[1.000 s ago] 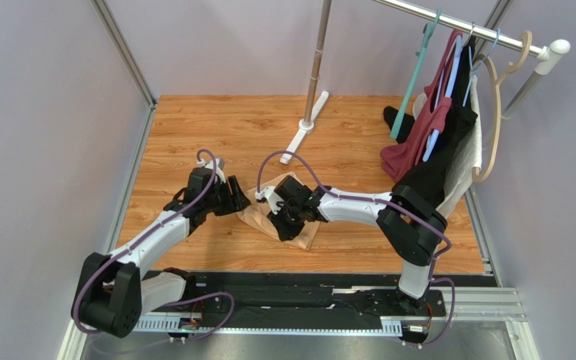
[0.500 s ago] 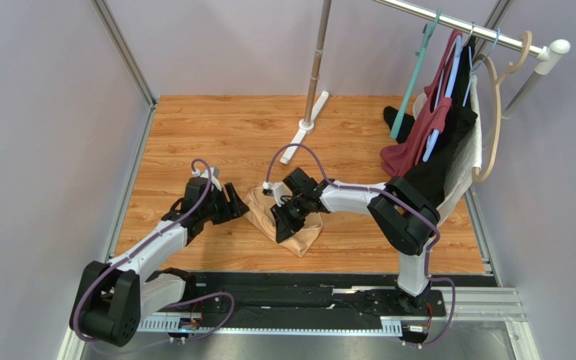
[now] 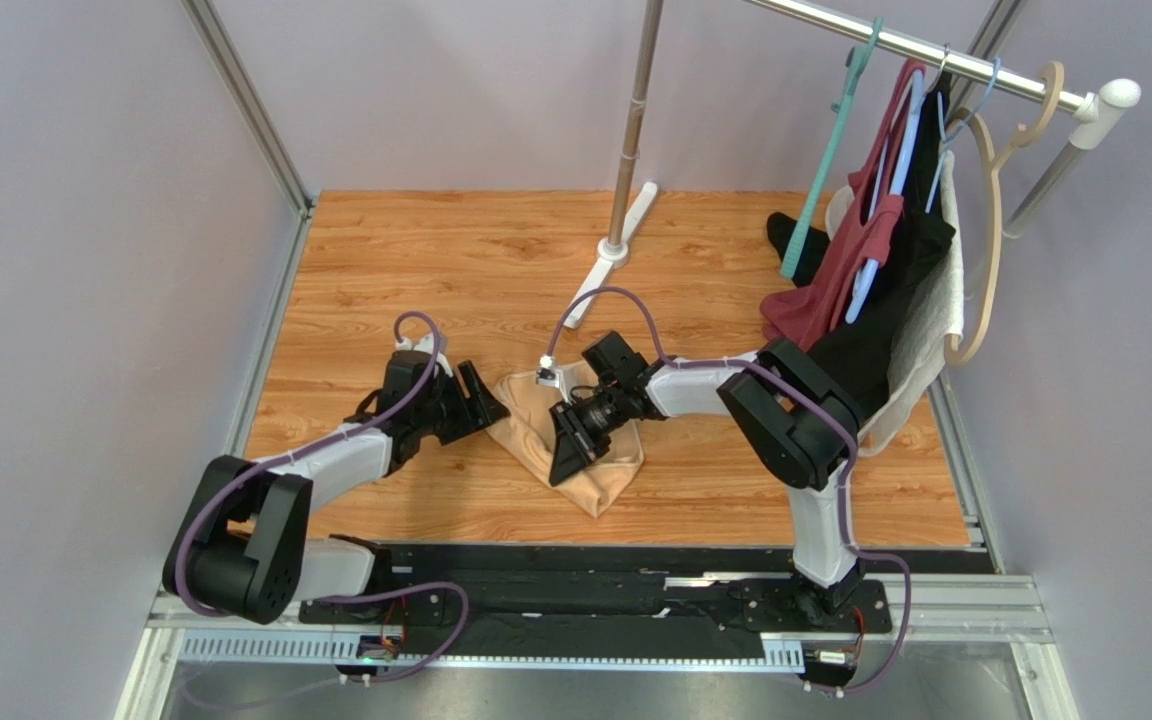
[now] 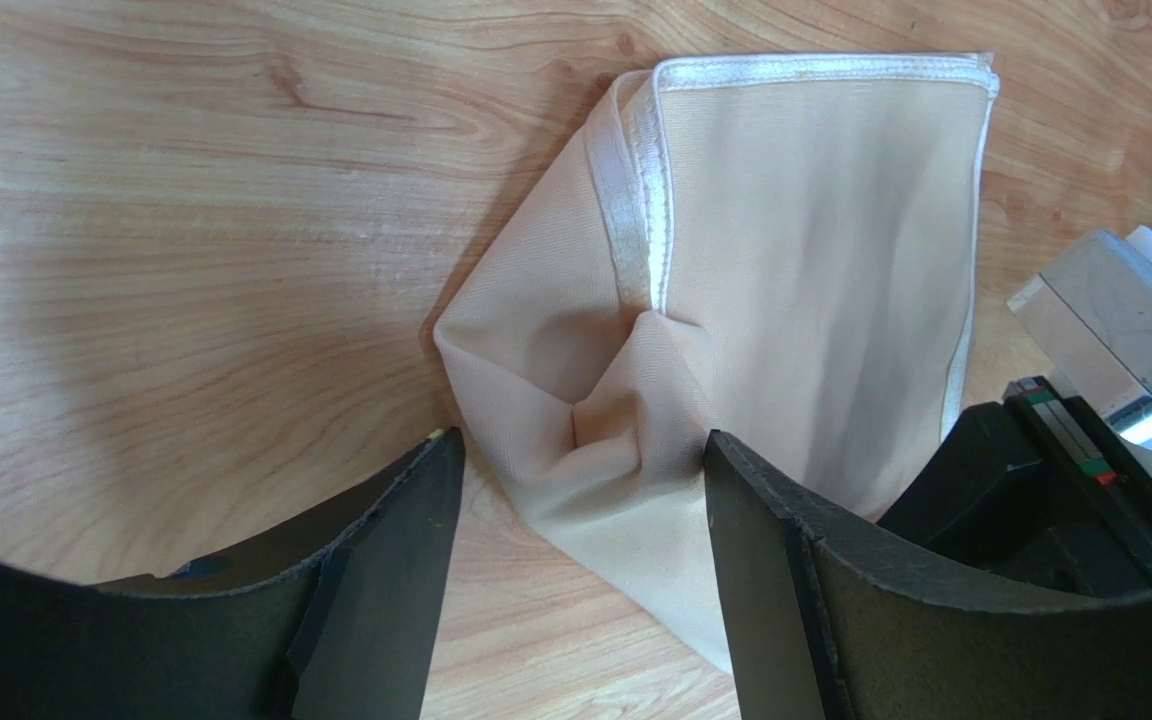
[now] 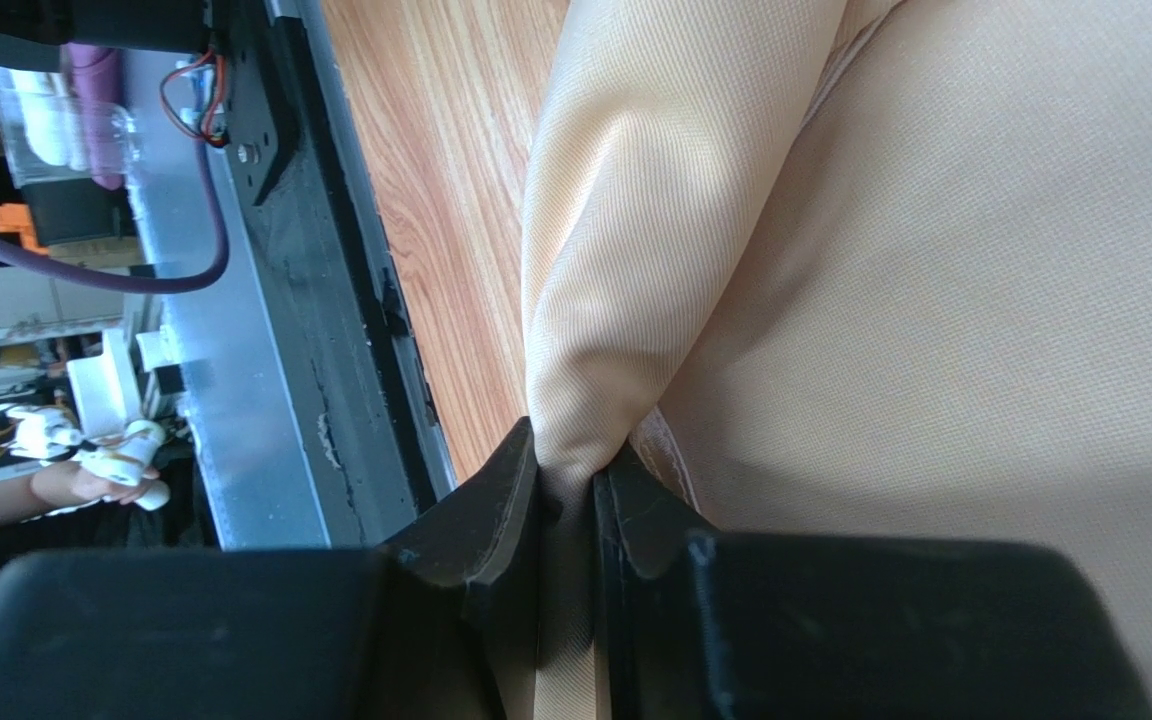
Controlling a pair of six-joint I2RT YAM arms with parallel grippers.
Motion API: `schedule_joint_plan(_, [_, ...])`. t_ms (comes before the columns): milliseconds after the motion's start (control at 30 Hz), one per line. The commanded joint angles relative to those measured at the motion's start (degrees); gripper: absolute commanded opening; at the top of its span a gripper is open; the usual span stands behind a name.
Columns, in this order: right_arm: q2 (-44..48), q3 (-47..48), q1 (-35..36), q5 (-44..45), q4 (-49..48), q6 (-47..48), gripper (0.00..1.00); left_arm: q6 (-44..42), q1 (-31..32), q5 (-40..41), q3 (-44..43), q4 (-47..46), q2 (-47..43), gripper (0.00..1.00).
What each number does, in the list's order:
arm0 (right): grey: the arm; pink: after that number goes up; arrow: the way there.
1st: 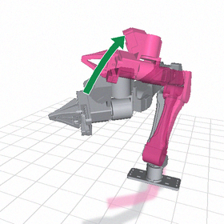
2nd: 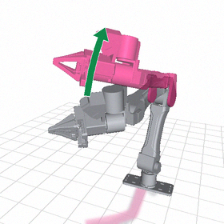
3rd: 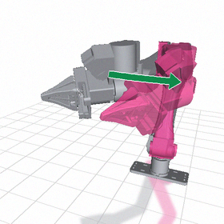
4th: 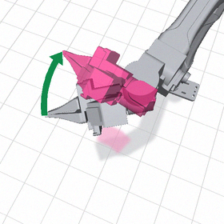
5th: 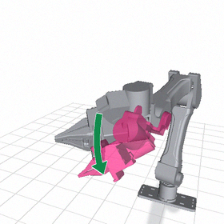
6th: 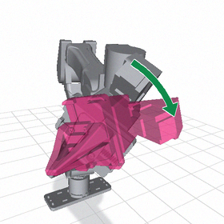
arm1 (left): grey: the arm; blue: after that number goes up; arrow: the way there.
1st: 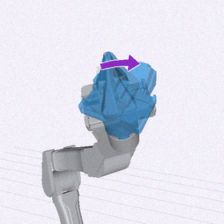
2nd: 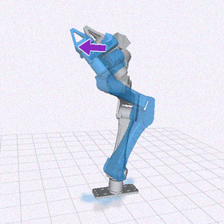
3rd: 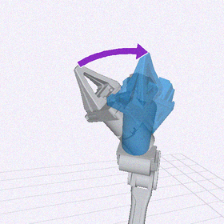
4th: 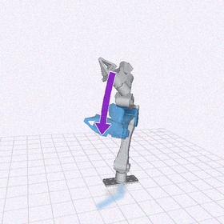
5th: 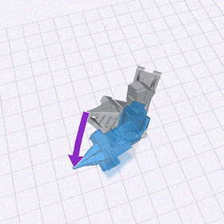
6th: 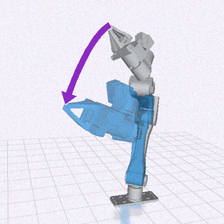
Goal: Fold the napkin, place the utensils inside, and roll it up
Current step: Roll the napkin with the utensil
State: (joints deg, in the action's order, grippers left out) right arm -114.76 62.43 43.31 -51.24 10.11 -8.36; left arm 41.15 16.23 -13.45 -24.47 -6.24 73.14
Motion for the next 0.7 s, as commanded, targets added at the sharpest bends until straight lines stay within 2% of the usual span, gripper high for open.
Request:
schedule_joint_plan(0, [-4.7,-3.4,-0.9,5.4,0.7,1.3,0.16,0.6,-0.1,-0.6,-1.5,-3.0,2.5,0.67])
schedule_joint_plan(67, [-4.9,-3.5,-1.1,5.4,0.4,1.3,0.17,0.9,-0.1,-1.2,-1.5,-4.1,3.8,0.66])
schedule_joint_plan(167, [-5.3,-3.8,-1.3,5.3,0.0,1.6,0.17,1.1,-0.1,-2.5,-1.5,-6.6,5.8,0.60])
schedule_joint_plan(200, [-5.3,-3.8,-1.3,5.2,-0.1,1.4,0.18,1.2,-0.1,-2.7,-1.5,-6.9,6.3,0.52])
schedule_joint_plan(267, [-5.0,-4.0,-1.5,5.1,-0.4,1.2,0.20,1.1,-0.1,-3.2,-1.6,-8.0,7.5,0.43])
schedule_joint_plan(300, [-4.9,-4.0,-1.5,4.9,-0.4,1.1,0.20,1.0,-0.1,-3.3,-1.7,-8.1,7.8,0.34])
schedule_joint_plan(333, [-4.2,-4.2,-1.4,4.8,-0.4,0.6,0.22,0.7,-0.1,-3.4,-2.0,-8.0,8.2,0.29])
schedule_joint_plan(367, [-3.5,-4.2,-1.5,4.9,-0.3,0.5,0.26,0.6,-0.1,-3.4,-2.2,-7.7,8.3,0.21])
schedule_joint_plan(400, [-2.9,-4.3,-1.5,5.2,-0.3,0.2,0.30,0.3,-0.1,-3.3,-2.4,-7.0,8.4,0.19])
schedule_joint_plan(433, [-2.3,-4.3,-1.5,5.4,0.0,-0.2,0.41,-0.1,-0.1,-3.3,-3.0,-6.4,8.6,0.18])
schedule_joint_plan(533, [1.5,-4.7,-1.4,7.0,0.3,-1.7,0.55,-1.2,-0.1,-3.3,-4.4,-3.7,8.3,0.14])
schedule_joint_plan(667, [8.0,-5.3,-1.3,12.0,2.7,-3.1,0.70,-2.7,-0.1,-3.4,-6.2,0.0,8.0,0.14])
